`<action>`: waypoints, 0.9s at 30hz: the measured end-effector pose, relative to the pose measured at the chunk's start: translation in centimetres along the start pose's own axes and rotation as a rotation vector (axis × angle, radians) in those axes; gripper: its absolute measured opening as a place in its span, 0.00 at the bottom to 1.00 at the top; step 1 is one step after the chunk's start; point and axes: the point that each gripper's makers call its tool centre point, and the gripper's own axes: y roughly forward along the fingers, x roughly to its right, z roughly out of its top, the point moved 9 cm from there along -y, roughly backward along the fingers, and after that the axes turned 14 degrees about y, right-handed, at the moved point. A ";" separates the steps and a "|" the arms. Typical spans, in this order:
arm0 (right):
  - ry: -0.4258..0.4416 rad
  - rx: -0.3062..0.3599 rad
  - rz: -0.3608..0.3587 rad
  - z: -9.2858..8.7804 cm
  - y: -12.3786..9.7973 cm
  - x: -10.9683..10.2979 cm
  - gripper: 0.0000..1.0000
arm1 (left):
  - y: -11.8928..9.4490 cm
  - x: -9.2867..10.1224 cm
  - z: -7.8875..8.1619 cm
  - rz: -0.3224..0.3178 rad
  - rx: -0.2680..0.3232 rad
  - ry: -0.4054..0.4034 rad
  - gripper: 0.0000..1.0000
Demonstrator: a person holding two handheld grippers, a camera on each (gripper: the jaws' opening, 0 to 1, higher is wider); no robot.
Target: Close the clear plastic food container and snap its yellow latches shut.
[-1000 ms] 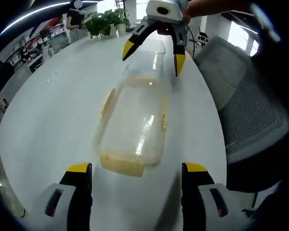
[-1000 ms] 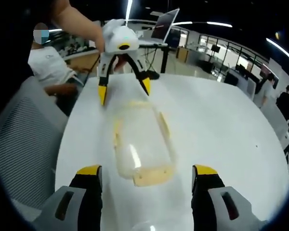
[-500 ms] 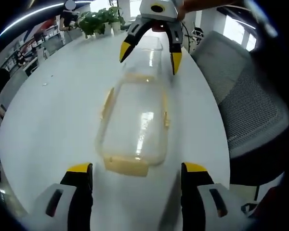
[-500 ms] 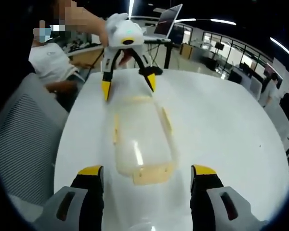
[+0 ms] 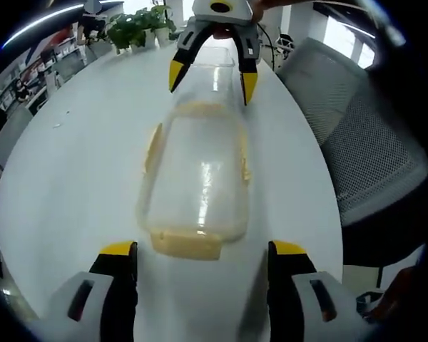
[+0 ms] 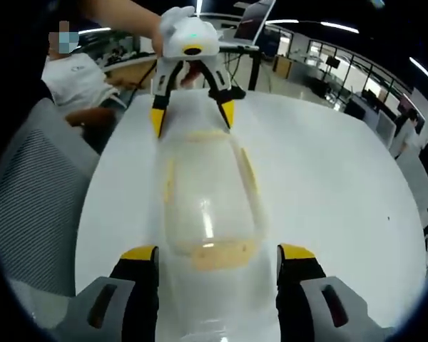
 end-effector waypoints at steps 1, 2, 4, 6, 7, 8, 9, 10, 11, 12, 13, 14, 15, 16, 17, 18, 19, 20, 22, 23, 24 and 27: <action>0.005 0.000 0.003 0.0 0.0 0.0 0.66 | 0.0 0.0 0.0 -0.003 -0.002 0.004 0.74; 0.012 -0.002 0.006 0.0 0.1 0.0 0.66 | 0.0 -0.1 -0.1 -0.005 -0.004 0.006 0.74; 0.014 -0.006 0.012 0.1 0.1 0.1 0.66 | 0.1 -0.2 -0.1 -0.009 -0.006 0.007 0.74; 0.023 -0.011 0.023 0.1 0.2 0.1 0.67 | 0.1 -0.3 -0.1 -0.015 -0.012 0.015 0.74; 0.017 -0.017 0.027 0.1 0.3 0.1 0.67 | 0.2 -0.3 -0.1 -0.018 -0.013 0.019 0.73; 0.011 -0.021 0.024 0.2 0.3 0.2 0.66 | 0.3 -0.4 -0.1 -0.021 -0.016 0.024 0.73; 0.012 -0.024 0.025 0.2 0.3 0.2 0.66 | 0.4 -0.4 -0.1 -0.024 -0.018 0.028 0.73; 0.019 -0.023 0.028 0.2 0.4 0.3 0.65 | 0.5 -0.5 -0.2 -0.027 -0.021 0.029 0.73; 0.025 -0.025 0.029 0.2 0.4 0.4 0.64 | 0.5 -0.5 -0.2 -0.029 -0.023 0.030 0.73; 0.027 -0.029 0.031 0.2 0.5 0.4 0.63 | 0.5 -0.5 -0.1 -0.032 -0.021 0.030 0.73; 0.027 -0.030 0.031 0.2 0.5 0.4 0.63 | 0.5 -0.5 -0.1 -0.034 -0.020 0.030 0.73; 0.028 -0.033 0.029 0.3 0.6 0.5 0.63 | 0.6 -0.5 -0.1 -0.036 -0.022 0.033 0.72; 0.028 -0.036 0.029 0.3 0.7 0.6 0.63 | 0.6 -0.6 -0.2 -0.038 -0.023 0.037 0.72; 0.029 -0.041 0.030 0.3 0.8 0.6 0.63 | 0.7 -0.6 -0.2 -0.040 -0.024 0.039 0.72; 0.026 -0.046 0.031 0.2 0.8 0.6 0.62 | 0.7 -0.6 -0.2 -0.044 -0.023 0.041 0.72; 0.025 -0.051 0.033 0.2 0.9 0.6 0.62 | 0.7 -0.7 -0.2 -0.048 -0.025 0.043 0.72; 0.022 -0.064 0.041 0.2 1.0 0.5 0.62 | 0.7 -0.7 -0.2 -0.053 -0.028 0.048 0.71; 0.018 -0.070 0.047 0.1 1.0 0.5 0.61 | 0.7 -0.7 -0.2 -0.057 -0.031 0.052 0.71; 0.006 -0.082 0.045 0.1 1.1 0.5 0.60 | 0.8 -0.8 -0.2 -0.058 -0.031 0.058 0.70; 0.002 -0.083 0.048 0.2 1.1 0.5 0.58 | 0.8 -0.9 -0.2 -0.060 -0.032 0.056 0.70; 0.001 -0.085 0.048 0.3 1.1 0.6 0.57 | 0.8 -0.9 -0.2 -0.060 -0.033 0.053 0.70; 0.007 -0.091 0.046 0.3 1.1 0.7 0.56 | 0.8 -1.1 -0.3 -0.061 -0.038 0.063 0.69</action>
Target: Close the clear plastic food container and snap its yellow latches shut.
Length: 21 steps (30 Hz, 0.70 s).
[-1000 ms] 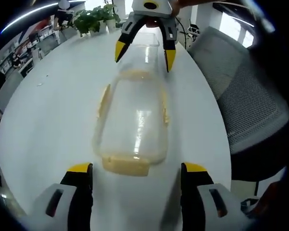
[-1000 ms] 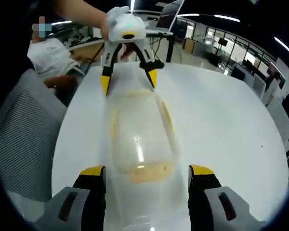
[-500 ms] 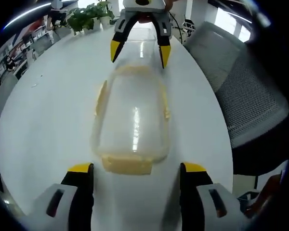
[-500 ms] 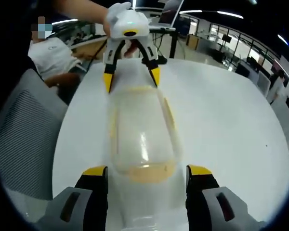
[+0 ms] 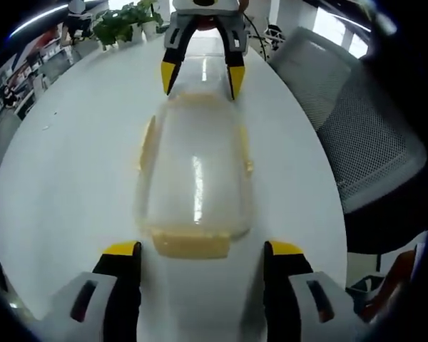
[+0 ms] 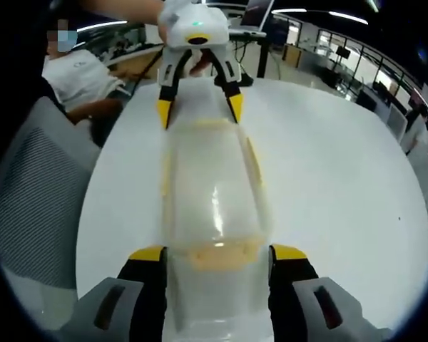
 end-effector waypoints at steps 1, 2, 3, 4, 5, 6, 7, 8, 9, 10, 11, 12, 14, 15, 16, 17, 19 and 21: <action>-0.005 -0.010 -0.002 -0.1 0.0 0.1 0.55 | 0.0 -0.1 0.0 -0.001 -0.001 0.001 0.69; -0.008 -0.020 -0.004 -0.1 0.1 0.1 0.53 | 0.0 -0.1 0.0 -0.002 -0.001 0.003 0.69; -0.011 -0.033 -0.008 -0.2 0.1 0.1 0.52 | 0.1 -0.2 0.1 -0.003 -0.003 0.007 0.69; -0.003 -0.044 -0.012 -0.3 0.2 0.2 0.52 | 0.1 -0.2 0.1 -0.003 -0.003 0.009 0.69; 0.003 -0.058 -0.016 -0.3 0.2 0.2 0.51 | 0.1 -0.2 0.2 -0.005 -0.003 0.011 0.69; -0.005 -0.057 -0.013 -0.3 0.2 0.2 0.49 | 0.1 -0.2 0.2 -0.006 -0.003 0.013 0.69; -0.008 -0.063 -0.016 -0.3 0.2 0.3 0.47 | 0.2 -0.3 0.2 -0.006 -0.003 0.016 0.69; -0.007 -0.066 -0.018 -0.3 0.3 0.3 0.46 | 0.2 -0.3 0.3 -0.007 -0.004 0.019 0.69; -0.004 -0.068 -0.016 -0.3 0.3 0.4 0.46 | 0.2 -0.4 0.3 -0.008 -0.004 0.019 0.68; -0.008 -0.073 -0.016 -0.3 0.4 0.4 0.46 | 0.3 -0.5 0.4 -0.008 -0.005 0.019 0.68; -0.011 -0.077 -0.015 -0.3 0.5 0.4 0.46 | 0.3 -0.5 0.4 -0.008 -0.005 0.019 0.68; -0.012 -0.080 -0.012 -0.3 0.5 0.4 0.46 | 0.3 -0.5 0.4 -0.008 -0.004 0.020 0.68; -0.004 -0.087 -0.002 -0.2 0.7 0.3 0.44 | 0.4 -0.6 0.5 -0.007 -0.003 0.019 0.68; -0.010 -0.093 -0.003 -0.3 0.7 0.3 0.42 | 0.4 -0.6 0.5 -0.007 -0.001 0.020 0.68; -0.017 -0.098 -0.002 -0.3 0.8 0.3 0.41 | 0.4 -0.6 0.6 -0.006 -0.001 0.020 0.68; -0.015 -0.104 -0.001 -0.3 0.8 0.3 0.40 | 0.4 -0.6 0.6 -0.006 0.000 0.020 0.67; -0.008 -0.110 0.001 -0.4 0.8 0.4 0.39 | 0.4 -0.6 0.7 -0.006 0.003 0.020 0.63; -0.005 -0.113 0.003 -0.4 0.8 0.4 0.39 | 0.2 -0.7 0.7 -0.005 0.005 0.020 0.52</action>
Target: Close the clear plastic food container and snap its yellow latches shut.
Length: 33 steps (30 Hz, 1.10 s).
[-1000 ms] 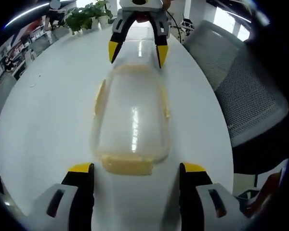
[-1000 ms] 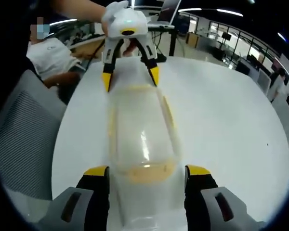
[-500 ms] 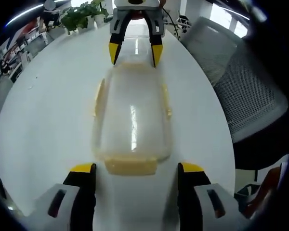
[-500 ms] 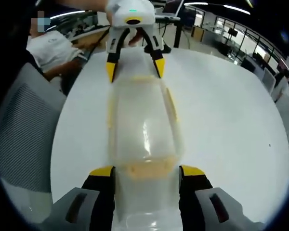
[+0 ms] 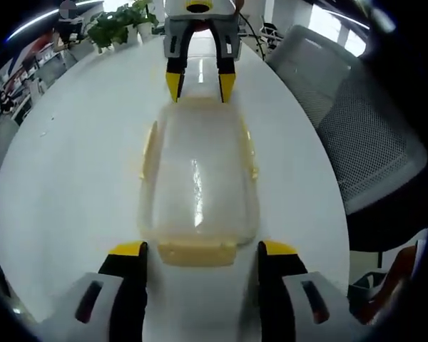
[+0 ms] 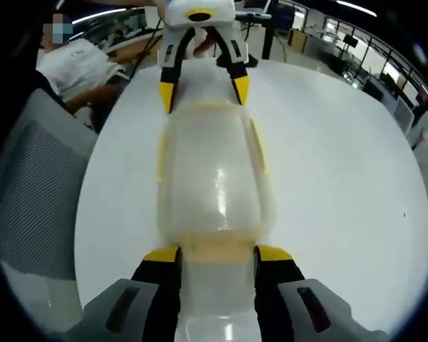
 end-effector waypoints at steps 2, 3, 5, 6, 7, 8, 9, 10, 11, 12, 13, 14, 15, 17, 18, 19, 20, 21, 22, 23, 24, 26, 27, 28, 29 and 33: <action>0.006 -0.005 0.004 0.0 0.0 0.0 0.39 | 0.0 -0.2 -0.2 0.003 -0.002 -0.006 0.47; 0.010 -0.008 0.005 0.0 0.0 0.0 0.39 | 0.0 -0.2 -0.1 0.003 -0.002 -0.005 0.47; 0.010 -0.012 0.006 0.0 0.0 0.0 0.39 | -0.1 -0.1 -0.1 0.002 -0.003 -0.006 0.46; 0.009 -0.016 0.006 0.0 0.1 0.0 0.39 | -0.1 -0.1 -0.1 0.001 -0.004 -0.004 0.45; 0.008 -0.017 0.004 0.0 0.1 0.0 0.39 | -0.1 0.0 -0.1 0.001 -0.003 -0.003 0.45; 0.003 -0.019 0.004 0.0 0.1 0.0 0.39 | -0.1 0.0 -0.1 0.001 -0.002 -0.003 0.43; -0.008 -0.024 0.002 0.0 0.0 -0.1 0.39 | -0.1 0.0 -0.1 0.001 -0.001 -0.002 0.40; -0.011 -0.026 0.000 0.1 0.1 -0.1 0.39 | -0.1 0.0 -0.1 0.000 0.003 -0.014 0.40; -0.012 -0.028 -0.002 0.1 0.1 -0.1 0.39 | -0.4 0.0 -0.1 0.002 0.004 -0.008 0.39; -0.014 -0.030 -0.003 0.1 0.1 -0.1 0.39 | -0.5 -0.1 -0.1 0.002 0.005 -0.009 0.39; -0.014 -0.033 -0.004 0.1 0.1 -0.1 0.39 | -0.3 0.0 -0.2 0.002 0.006 -0.012 0.39; -0.018 -0.037 -0.005 0.2 0.1 -0.1 0.39 | -0.4 0.0 -0.2 0.003 0.007 -0.012 0.39; -0.019 -0.041 -0.006 0.2 0.1 -0.2 0.39 | -0.4 0.1 -0.1 0.003 0.006 -0.011 0.39; -0.021 -0.047 -0.007 0.3 0.1 -0.2 0.38 | -0.3 0.1 -0.1 0.004 0.004 -0.011 0.39; -0.025 -0.051 -0.007 0.3 0.1 -0.2 0.38 | -0.3 0.1 -0.1 0.004 0.004 -0.012 0.39; -0.032 -0.054 -0.006 0.3 0.1 -0.2 0.38 | -0.3 0.1 -0.1 0.004 0.002 -0.010 0.39; -0.033 -0.055 -0.005 0.3 0.2 -0.2 0.39 | -0.4 0.1 -0.1 0.003 0.002 -0.010 0.39; -0.032 -0.055 -0.005 0.3 0.2 -0.2 0.39 | -0.3 0.1 -0.1 0.004 0.003 -0.010 0.39; -0.030 -0.057 -0.006 0.3 0.2 -0.2 0.39 | -0.4 0.1 -0.1 0.004 0.004 -0.011 0.39; -0.027 -0.058 -0.007 0.4 0.2 -0.2 0.39 | -0.3 0.1 -0.1 0.005 0.005 -0.013 0.39; -0.025 -0.060 -0.009 0.4 0.2 -0.2 0.39 | -0.4 0.1 -0.2 0.004 0.009 -0.013 0.39; -0.024 -0.060 -0.007 0.4 0.2 -0.2 0.39 | -0.4 0.1 -0.2 0.004 0.015 -0.011 0.39; -0.024 -0.060 -0.006 0.4 0.2 -0.1 0.39 | -0.3 0.1 -0.3 0.004 0.017 -0.012 0.39; -0.025 -0.060 -0.005 0.4 0.2 -0.1 0.39 | -0.3 0.1 -0.3 0.005 0.018 -0.013 0.39; -0.025 -0.059 -0.004 0.4 0.2 -0.1 0.38 | -0.3 0.1 -0.2 0.006 0.018 -0.013 0.39; -0.017 -0.055 -0.002 0.4 0.2 0.1 0.38 | -0.3 0.3 -0.5 0.021 0.043 -0.025 0.39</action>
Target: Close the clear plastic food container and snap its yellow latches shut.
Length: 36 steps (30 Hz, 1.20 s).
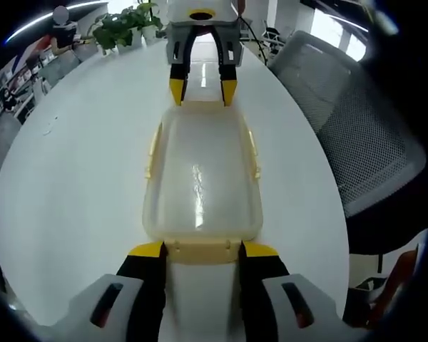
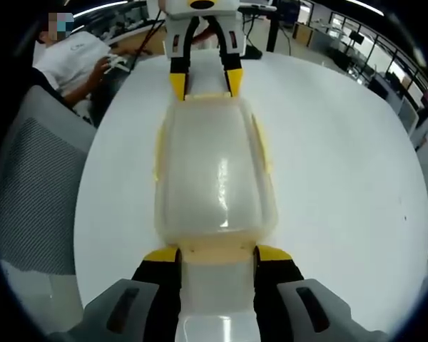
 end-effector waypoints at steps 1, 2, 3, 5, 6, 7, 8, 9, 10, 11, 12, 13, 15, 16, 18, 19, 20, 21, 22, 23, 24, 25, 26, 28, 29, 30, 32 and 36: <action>0.001 0.000 0.000 0.0 0.0 0.0 0.38 | 0.0 0.0 -0.1 0.003 0.010 -0.002 0.39; 0.003 0.000 0.001 0.0 0.0 0.1 0.38 | 0.0 0.1 -0.3 0.007 0.024 -0.006 0.39; 0.007 0.000 0.001 0.0 0.0 0.1 0.38 | 0.0 0.1 -0.4 0.009 0.030 -0.010 0.39; 0.008 0.002 0.003 0.1 0.0 0.1 0.38 | 0.0 0.1 -0.4 0.013 0.038 -0.012 0.39; 0.008 0.002 0.004 0.1 0.0 0.2 0.38 | 0.0 0.1 -0.3 0.014 0.039 -0.013 0.38; 0.006 0.002 0.004 0.1 0.0 0.1 0.38 | 0.0 0.1 -0.3 0.014 0.038 -0.013 0.38; 0.006 0.001 0.004 0.1 0.0 0.1 0.38 | 0.0 0.1 -0.2 0.014 0.036 -0.014 0.38; -0.004 -0.002 0.002 0.2 0.0 0.1 0.38 | 0.0 0.2 -0.1 0.014 0.031 -0.012 0.38; -0.007 -0.003 0.002 0.2 0.0 0.1 0.38 | 0.1 0.2 0.0 0.013 0.017 -0.006 0.38; -0.012 -0.003 0.001 0.2 0.0 0.1 0.38 | 0.1 0.2 0.1 0.012 0.012 -0.005 0.38; -0.014 -0.003 0.000 0.2 0.0 0.1 0.38 | 0.1 0.2 0.2 0.009 -0.001 -0.008 0.38; -0.017 -0.005 -0.004 0.1 0.0 0.0 0.38 | 0.1 0.2 0.3 0.008 -0.011 -0.009 0.38; -0.043 -0.009 -0.003 0.1 -0.1 -0.2 0.38 | 0.1 0.5 0.7 0.001 -0.032 -0.015 0.38; -0.043 -0.013 -0.004 0.0 -0.1 -0.3 0.38 | 0.1 0.6 0.7 -0.001 -0.033 -0.020 0.38; -0.046 -0.012 0.000 0.0 -0.3 -0.5 0.38 | 0.0 1.1 0.9 -0.006 -0.040 -0.035 0.38; -0.044 -0.009 0.002 0.0 -0.4 -0.5 0.38 | -0.1 1.3 1.0 -0.003 -0.047 -0.035 0.38; -0.043 -0.003 0.005 0.0 -0.6 -0.6 0.38 | -0.2 1.4 1.1 0.000 -0.050 -0.036 0.38; -0.044 -0.001 0.007 0.0 -0.7 -0.6 0.38 | -0.2 1.4 1.2 0.002 -0.051 -0.037 0.38; -0.039 0.005 0.010 0.1 -0.9 -0.6 0.38 | -0.3 1.4 1.2 0.006 -0.053 -0.041 0.38; -0.039 0.011 0.010 0.1 -1.1 -0.6 0.38 | -0.4 1.3 1.2 0.009 -0.055 -0.043 0.38; -0.042 0.013 0.009 0.0 -1.2 -0.6 0.38 | -0.5 1.3 1.2 0.011 -0.052 -0.048 0.38; -0.042 0.013 0.010 0.0 -1.2 -0.5 0.38 | -0.6 1.3 1.4 0.012 -0.047 -0.052 0.38; -0.041 0.013 0.012 0.0 -1.2 -0.5 0.38 | -0.7 1.4 1.5 0.012 -0.045 -0.050 0.38; -0.037 0.012 0.020 0.0 -1.4 -0.7 0.38 | -0.9 1.5 1.8 0.011 -0.048 -0.048 0.38; -0.036 0.012 0.021 -0.1 -1.4 -0.7 0.37 | -0.9 1.5 1.9 0.012 -0.048 -0.047 0.38; -0.036 0.014 0.022 -0.1 -1.5 -0.8 0.37 | -1.1 1.6 2.0 0.014 -0.048 -0.043 0.38; -0.034 0.021 0.023 -0.1 -1.8 -0.8 0.37 | -1.3 1.6 2.0 0.019 -0.045 -0.049 0.38; -0.043 0.050 0.023 0.2 -2.6 -0.8 0.37 | -2.1 1.6 2.3 0.034 -0.048 -0.047 0.38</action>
